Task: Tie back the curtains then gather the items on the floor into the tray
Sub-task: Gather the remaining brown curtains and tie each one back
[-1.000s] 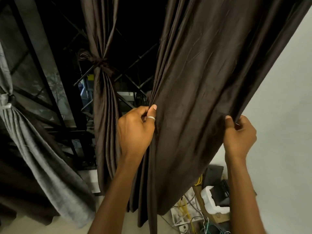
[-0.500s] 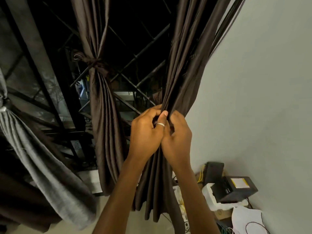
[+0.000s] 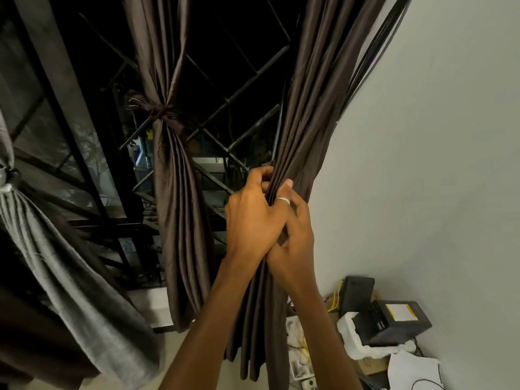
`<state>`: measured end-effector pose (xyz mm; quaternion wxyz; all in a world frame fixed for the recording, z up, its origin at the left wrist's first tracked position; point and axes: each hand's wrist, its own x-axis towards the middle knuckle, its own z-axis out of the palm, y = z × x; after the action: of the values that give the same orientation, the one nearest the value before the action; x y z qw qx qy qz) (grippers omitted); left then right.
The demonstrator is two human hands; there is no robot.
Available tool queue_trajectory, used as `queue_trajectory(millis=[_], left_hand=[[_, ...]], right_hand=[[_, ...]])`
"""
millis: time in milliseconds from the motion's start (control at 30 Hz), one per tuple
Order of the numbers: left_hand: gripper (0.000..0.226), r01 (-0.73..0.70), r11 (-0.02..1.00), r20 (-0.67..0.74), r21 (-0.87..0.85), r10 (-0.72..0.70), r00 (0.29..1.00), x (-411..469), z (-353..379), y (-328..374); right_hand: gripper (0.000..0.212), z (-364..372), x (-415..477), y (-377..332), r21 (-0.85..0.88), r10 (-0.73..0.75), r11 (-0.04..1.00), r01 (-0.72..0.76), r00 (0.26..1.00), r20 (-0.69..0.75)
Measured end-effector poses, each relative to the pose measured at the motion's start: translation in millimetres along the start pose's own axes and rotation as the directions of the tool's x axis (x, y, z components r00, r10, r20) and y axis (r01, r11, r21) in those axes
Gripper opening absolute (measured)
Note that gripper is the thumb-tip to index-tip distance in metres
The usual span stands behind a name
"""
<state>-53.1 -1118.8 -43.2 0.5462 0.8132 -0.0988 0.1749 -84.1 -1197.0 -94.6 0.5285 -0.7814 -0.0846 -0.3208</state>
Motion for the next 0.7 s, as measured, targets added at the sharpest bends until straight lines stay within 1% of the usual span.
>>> queue_trajectory(millis=[33,67,100,200,233,267,300,367,400,467,533,600,633,700], left_hand=[[0.026,-0.041,0.999,-0.017,0.021,0.042,0.999,0.8,-0.9,-1.6],[0.024,-0.067,0.997,-0.027,0.024,0.068,0.997,1.3,-2.4,-3.0],[0.028,-0.073,0.997,-0.023,0.012,0.073,0.997,2.1,-2.9,-5.8],[0.031,-0.094,0.995,0.039,-0.045,0.095,0.995,1.2,-6.4,-8.0],[0.03,-0.104,0.993,0.053,-0.056,0.107,0.993,-0.1,-7.8,-7.6],[0.029,-0.11,0.991,0.065,-0.072,0.114,0.991,-1.1,-9.1,-7.2],[0.028,-0.111,0.99,0.078,-0.091,0.119,0.99,-2.1,-11.1,-6.7],[0.028,-0.096,0.986,0.115,-0.133,0.111,0.987,-2.3,-15.4,-8.1],[0.029,-0.081,0.983,0.134,-0.162,0.103,0.986,-1.6,-18.0,-9.5],[0.033,-0.054,0.972,0.159,-0.228,0.092,0.983,0.0,-23.3,-13.2],[0.038,-0.032,0.957,0.17,-0.289,0.084,0.982,-0.1,-28.7,-13.4],[0.042,-0.011,0.948,0.186,-0.318,0.073,0.98,-0.5,-32.8,-12.4],[0.041,-0.005,0.945,0.192,-0.326,0.071,0.979,-0.6,-34.4,-12.1],[0.04,0.002,0.939,0.199,-0.343,0.071,0.977,0.2,-37.0,-11.1]], right_hand=[[0.049,-3.5,0.3,3.5,0.005,-0.005,1.0,0.005,1.0,0.022],[0.052,-7.9,1.9,6.2,0.025,0.004,1.0,-0.004,1.0,0.03],[0.052,-12.8,5.0,9.3,0.042,0.019,0.999,-0.02,1.0,0.013],[0.041,-26.9,23.2,15.0,0.03,0.118,0.993,-0.114,0.977,-0.177],[0.041,-31.9,31.5,16.9,0.036,0.169,0.986,-0.165,0.963,-0.211],[0.046,-37.3,40.9,18.8,0.049,0.214,0.977,-0.208,0.955,-0.206],[0.055,-42.9,50.7,20.2,0.062,0.242,0.97,-0.234,0.954,-0.176],[0.072,-55.0,71.5,25.1,0.103,0.238,0.968,-0.229,0.967,-0.086],[0.078,-60.9,81.7,27.3,0.152,0.235,0.962,-0.227,0.972,-0.032],[0.085,-72.2,100.6,31.3,0.286,0.252,0.919,-0.271,0.962,0.099],[0.086,-81.2,112.5,31.6,0.415,0.277,0.831,-0.371,0.922,0.27],[0.078,-85.7,118.2,34.0,0.478,0.27,0.731,-0.487,0.85,0.452],[0.074,-85.9,119.2,35.7,0.49,0.256,0.699,-0.522,0.821,0.51],[0.075,-84.3,120.1,37.6,0.48,0.254,0.677,-0.557,0.79,0.558]])
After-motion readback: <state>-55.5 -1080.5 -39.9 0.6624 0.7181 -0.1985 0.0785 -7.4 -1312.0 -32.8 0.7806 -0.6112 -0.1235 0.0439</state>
